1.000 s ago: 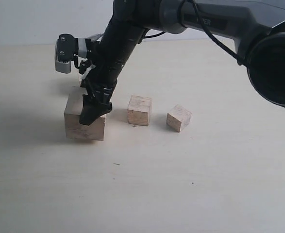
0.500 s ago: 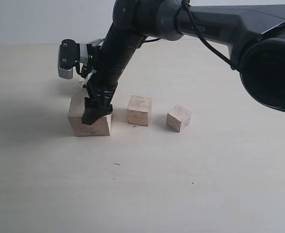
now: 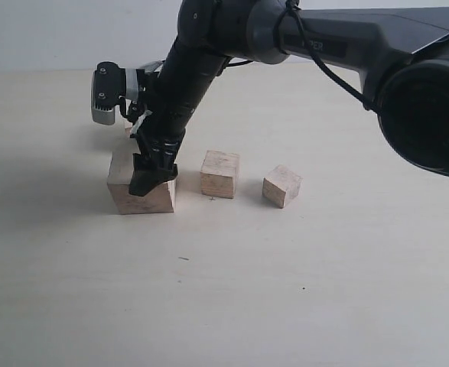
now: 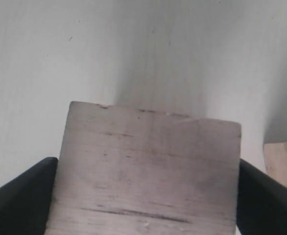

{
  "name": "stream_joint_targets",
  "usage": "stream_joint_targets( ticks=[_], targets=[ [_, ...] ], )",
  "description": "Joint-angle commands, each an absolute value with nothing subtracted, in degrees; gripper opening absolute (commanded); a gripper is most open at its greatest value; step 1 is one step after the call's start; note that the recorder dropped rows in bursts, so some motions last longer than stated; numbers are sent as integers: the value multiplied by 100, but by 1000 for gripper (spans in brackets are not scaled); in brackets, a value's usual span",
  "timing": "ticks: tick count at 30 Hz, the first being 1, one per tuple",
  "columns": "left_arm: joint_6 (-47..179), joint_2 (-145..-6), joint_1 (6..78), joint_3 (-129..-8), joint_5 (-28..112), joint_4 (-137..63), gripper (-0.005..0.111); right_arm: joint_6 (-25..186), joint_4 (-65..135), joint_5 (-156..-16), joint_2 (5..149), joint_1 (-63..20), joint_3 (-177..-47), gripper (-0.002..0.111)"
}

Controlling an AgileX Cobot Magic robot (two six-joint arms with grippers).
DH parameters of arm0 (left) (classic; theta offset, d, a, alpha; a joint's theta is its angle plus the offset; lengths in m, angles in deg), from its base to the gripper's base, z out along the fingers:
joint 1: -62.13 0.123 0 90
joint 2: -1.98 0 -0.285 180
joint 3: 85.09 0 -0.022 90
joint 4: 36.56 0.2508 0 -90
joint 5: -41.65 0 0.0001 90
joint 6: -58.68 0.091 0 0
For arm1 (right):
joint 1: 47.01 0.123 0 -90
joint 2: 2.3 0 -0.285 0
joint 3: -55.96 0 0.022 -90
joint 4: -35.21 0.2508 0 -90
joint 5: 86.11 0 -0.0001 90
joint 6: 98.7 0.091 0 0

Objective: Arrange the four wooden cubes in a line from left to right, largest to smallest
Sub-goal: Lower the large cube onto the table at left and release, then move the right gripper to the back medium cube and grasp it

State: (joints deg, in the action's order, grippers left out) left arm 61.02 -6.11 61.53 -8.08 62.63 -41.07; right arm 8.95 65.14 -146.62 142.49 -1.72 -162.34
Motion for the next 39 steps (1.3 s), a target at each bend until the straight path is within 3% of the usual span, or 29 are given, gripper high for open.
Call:
stream_joint_targets(
  ticks=[1, 22, 39],
  targets=[
    [6058, -580, 6163, -788, 6192, -4115, 0, 824, 6512, -14466, 14233, -167, -16284, 88],
    [6058, -580, 6163, -788, 6192, -4115, 0, 1360, 6512, -14375, 13781, -167, -16284, 89],
    [6058, -580, 6163, -788, 6192, -4115, 0, 6000, 5755, -10837, 13679, -167, -16339, 87]
  ],
)
